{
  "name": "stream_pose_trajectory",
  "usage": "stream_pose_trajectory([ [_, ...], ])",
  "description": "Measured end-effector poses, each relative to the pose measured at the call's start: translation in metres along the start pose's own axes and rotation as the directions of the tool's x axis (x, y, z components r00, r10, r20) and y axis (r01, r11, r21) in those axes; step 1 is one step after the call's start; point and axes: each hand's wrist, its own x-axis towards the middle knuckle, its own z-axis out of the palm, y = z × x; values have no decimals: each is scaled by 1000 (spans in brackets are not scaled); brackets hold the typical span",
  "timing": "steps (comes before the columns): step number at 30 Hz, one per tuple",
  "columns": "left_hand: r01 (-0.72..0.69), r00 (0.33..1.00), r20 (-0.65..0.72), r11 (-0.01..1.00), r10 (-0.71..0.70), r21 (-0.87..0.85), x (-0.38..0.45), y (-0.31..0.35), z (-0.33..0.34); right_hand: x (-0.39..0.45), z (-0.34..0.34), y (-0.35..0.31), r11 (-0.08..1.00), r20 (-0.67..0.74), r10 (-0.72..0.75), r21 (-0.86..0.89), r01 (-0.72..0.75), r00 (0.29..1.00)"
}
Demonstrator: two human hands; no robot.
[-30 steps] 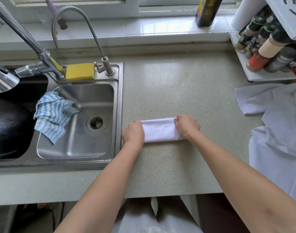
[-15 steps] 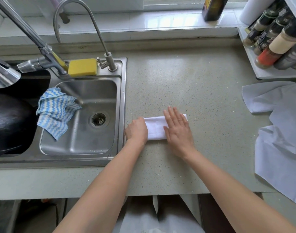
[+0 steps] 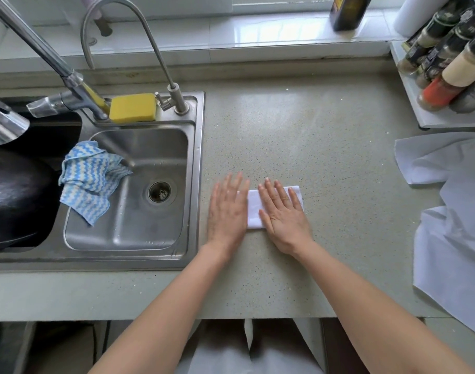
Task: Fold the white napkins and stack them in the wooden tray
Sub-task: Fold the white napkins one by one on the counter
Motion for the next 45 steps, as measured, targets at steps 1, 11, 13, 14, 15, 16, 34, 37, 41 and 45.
stream_pose_trajectory([
  [1,-53,993,106,998,48,45,-4,1,7,0,-1,0,1000,-3,-6,-1,6,1000],
  [11,-75,944,326,996,54,52,-4,-22,17,-24,-15,37,995,15,100,-5,-100,995],
  [13,-94,940,333,995,79,30,1,-24,9,-23,-24,39,996,43,88,-27,-87,995],
  [14,-76,946,316,997,76,-11,5,-24,1,-20,-29,36,995,60,92,-41,-89,994],
  [15,-36,954,296,998,52,-60,11,-24,-7,-16,-35,32,994,62,96,-60,-92,993],
  [16,10,962,273,995,17,-97,17,-23,-14,-11,-41,29,992,44,92,-88,-88,995],
  [34,647,697,161,516,-698,-562,-31,-16,-62,32,-79,-11,988,152,-73,149,51,986],
  [37,628,624,24,483,-781,-610,-80,-50,-93,34,-93,-74,952,159,-233,241,191,959],
  [41,648,473,-101,423,-875,-634,-187,-99,-126,6,-84,-187,886,228,-439,269,377,869],
  [45,695,267,-196,330,-943,-639,-336,-142,-143,-59,-47,-320,778,351,-625,210,592,697],
])
